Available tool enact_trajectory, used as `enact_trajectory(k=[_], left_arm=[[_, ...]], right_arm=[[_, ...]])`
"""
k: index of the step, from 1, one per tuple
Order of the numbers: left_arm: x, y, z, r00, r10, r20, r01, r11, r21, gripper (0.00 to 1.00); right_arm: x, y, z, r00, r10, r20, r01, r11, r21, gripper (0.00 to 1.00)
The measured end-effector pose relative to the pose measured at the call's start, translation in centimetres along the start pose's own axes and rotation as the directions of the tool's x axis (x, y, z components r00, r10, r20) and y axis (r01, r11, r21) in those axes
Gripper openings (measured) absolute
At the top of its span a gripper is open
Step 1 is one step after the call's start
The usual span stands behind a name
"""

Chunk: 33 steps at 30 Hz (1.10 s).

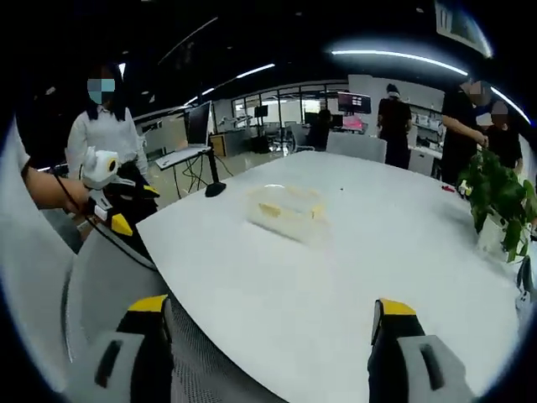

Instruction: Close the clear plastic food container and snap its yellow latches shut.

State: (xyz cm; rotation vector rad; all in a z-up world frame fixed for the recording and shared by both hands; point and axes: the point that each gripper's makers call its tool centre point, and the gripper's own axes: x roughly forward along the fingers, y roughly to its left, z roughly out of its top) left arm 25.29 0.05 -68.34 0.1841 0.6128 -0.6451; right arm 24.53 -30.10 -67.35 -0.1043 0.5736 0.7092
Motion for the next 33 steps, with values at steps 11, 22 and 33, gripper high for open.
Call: enact_trajectory(k=[11,22,33], left_arm=[[0.12,0.10,-0.56,1.000,0.021,0.000,-0.021,0.999,-0.026,0.94],[0.01,0.10,-0.58,1.000,0.030,0.008,-0.030,0.999,-0.032,0.93],[0.03,-0.20,-0.54,1.000,0.015,0.017,-0.014,0.999,-0.036,0.94]], right_arm=[[0.10,0.46,-0.91,1.000,-0.004,-0.030,0.005,1.000,0.013,0.99],[0.00,0.65,-1.04,0.999,-0.004,-0.037,0.005,1.000,0.018,0.99],[0.08,1.16,-1.11,0.999,0.010,-0.049,-0.009,1.000,0.019,0.99]])
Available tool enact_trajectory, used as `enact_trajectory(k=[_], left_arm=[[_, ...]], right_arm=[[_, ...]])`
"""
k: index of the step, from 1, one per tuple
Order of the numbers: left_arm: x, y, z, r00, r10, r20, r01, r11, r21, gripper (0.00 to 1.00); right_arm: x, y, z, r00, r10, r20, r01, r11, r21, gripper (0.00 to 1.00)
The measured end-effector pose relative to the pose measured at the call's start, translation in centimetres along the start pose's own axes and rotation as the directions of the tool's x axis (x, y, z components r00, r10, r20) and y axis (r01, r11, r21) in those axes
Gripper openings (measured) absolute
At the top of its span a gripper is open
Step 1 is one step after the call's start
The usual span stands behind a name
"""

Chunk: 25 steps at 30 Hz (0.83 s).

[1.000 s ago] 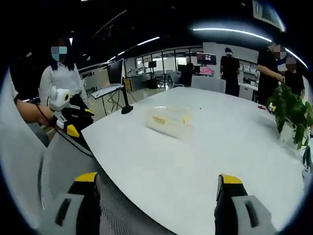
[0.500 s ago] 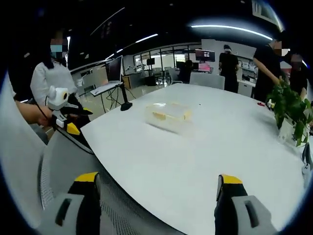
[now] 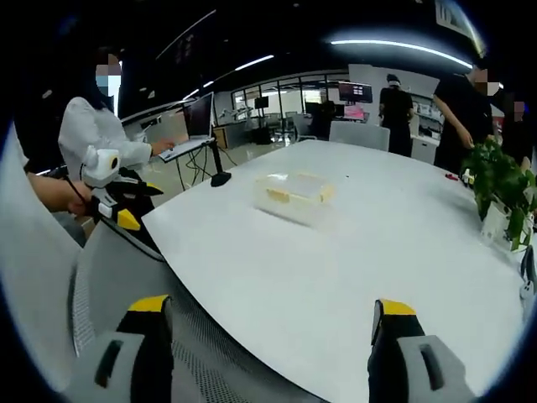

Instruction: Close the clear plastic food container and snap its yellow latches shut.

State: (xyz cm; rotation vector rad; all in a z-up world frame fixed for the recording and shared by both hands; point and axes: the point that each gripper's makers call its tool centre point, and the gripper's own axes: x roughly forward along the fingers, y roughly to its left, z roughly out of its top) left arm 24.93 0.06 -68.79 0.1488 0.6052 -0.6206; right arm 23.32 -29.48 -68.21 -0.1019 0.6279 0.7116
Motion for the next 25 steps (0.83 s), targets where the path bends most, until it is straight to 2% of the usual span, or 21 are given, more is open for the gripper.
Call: enact_trajectory(k=[25], left_arm=[[-0.15,0.12,0.06,1.000,-0.004,0.006,0.004,1.000,0.005,0.93]], right_arm=[[0.07,0.41,0.16,1.000,0.015,0.005,-0.015,1.000,0.016,0.99]])
